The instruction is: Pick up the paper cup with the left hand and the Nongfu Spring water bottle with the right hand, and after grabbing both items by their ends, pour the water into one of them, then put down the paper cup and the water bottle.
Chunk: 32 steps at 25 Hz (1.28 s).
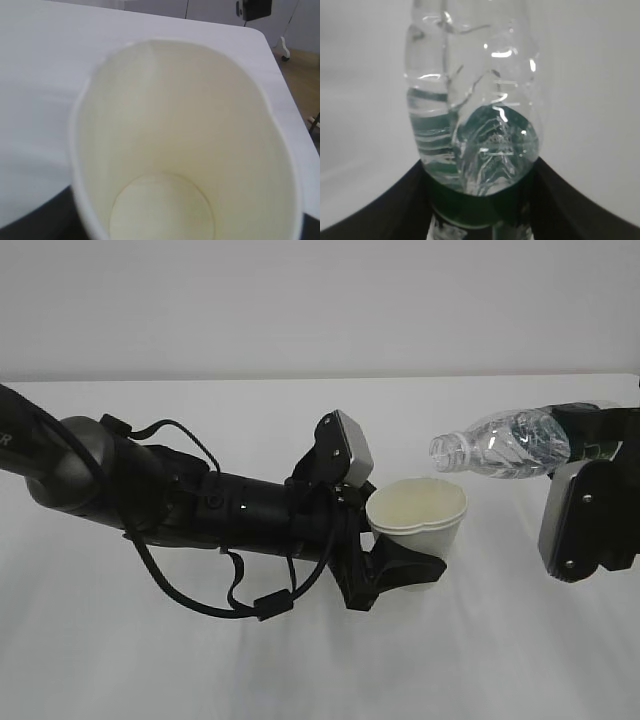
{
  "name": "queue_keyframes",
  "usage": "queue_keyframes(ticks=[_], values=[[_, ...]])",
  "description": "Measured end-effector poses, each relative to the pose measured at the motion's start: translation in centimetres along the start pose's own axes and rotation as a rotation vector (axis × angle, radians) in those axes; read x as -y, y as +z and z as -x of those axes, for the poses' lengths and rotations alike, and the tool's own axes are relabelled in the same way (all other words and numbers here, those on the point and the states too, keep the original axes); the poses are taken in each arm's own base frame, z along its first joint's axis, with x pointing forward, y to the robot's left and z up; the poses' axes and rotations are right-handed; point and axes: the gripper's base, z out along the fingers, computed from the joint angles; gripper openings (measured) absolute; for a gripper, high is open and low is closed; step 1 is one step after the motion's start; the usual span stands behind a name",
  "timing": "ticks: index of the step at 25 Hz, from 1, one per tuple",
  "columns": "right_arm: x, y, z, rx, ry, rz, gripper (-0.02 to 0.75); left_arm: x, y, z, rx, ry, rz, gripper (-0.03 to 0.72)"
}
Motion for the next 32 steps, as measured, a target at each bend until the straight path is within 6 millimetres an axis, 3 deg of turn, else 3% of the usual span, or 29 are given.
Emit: queue_keyframes(ticks=[32], values=[[0.04,0.0,0.0,0.0,-0.045,-0.004,0.404,0.01,0.0,-0.01,-0.001,0.001,-0.001,0.462]])
